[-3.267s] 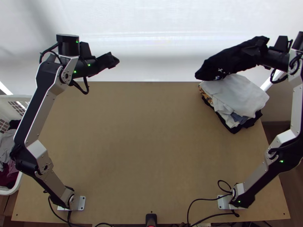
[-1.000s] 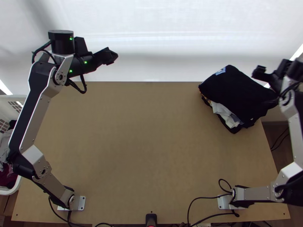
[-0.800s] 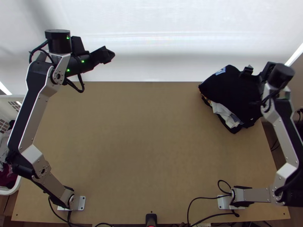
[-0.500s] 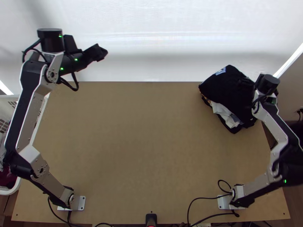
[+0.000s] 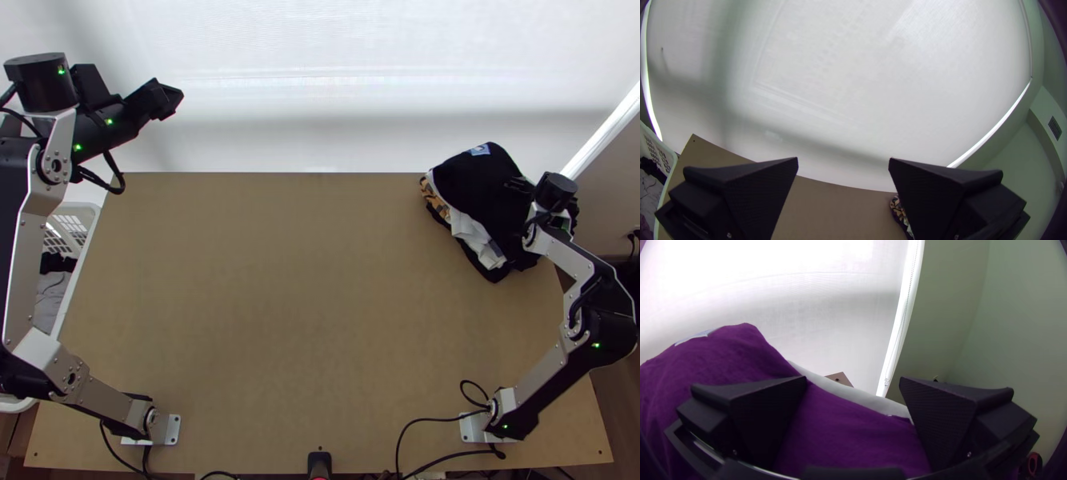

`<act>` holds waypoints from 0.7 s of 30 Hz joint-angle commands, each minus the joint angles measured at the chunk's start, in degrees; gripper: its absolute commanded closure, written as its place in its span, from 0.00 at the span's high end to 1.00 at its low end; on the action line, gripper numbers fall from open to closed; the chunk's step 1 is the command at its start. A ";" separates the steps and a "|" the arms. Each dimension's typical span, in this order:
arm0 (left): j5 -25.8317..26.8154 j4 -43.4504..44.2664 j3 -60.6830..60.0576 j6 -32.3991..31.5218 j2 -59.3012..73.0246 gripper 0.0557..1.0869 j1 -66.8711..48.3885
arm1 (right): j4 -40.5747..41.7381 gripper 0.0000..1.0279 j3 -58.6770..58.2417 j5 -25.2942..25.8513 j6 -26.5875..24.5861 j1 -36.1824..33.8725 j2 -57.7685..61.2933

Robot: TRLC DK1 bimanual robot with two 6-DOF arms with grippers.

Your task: Fold the t-shirt

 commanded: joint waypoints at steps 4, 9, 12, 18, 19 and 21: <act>-0.29 -0.05 0.47 0.43 -2.72 0.96 0.08 | -2.02 0.95 -2.24 1.25 -0.21 -1.05 -0.87; -0.38 0.39 0.65 0.69 -3.77 0.96 0.60 | -5.53 0.95 2.94 1.69 -1.09 -1.23 -9.92; -0.38 0.39 0.47 1.13 -4.57 0.96 0.95 | -9.75 0.95 7.95 1.69 -1.09 0.27 -13.35; -0.38 0.22 0.38 1.84 -5.97 0.96 2.18 | -12.57 0.95 12.17 1.78 -1.09 6.42 -11.50; -0.38 0.22 0.38 1.84 -6.24 0.96 2.36 | -12.39 0.95 12.26 1.78 -1.00 7.30 -10.45; -0.38 0.13 0.38 2.19 -6.85 0.96 2.62 | -12.04 0.95 12.44 1.87 -0.83 8.97 -8.07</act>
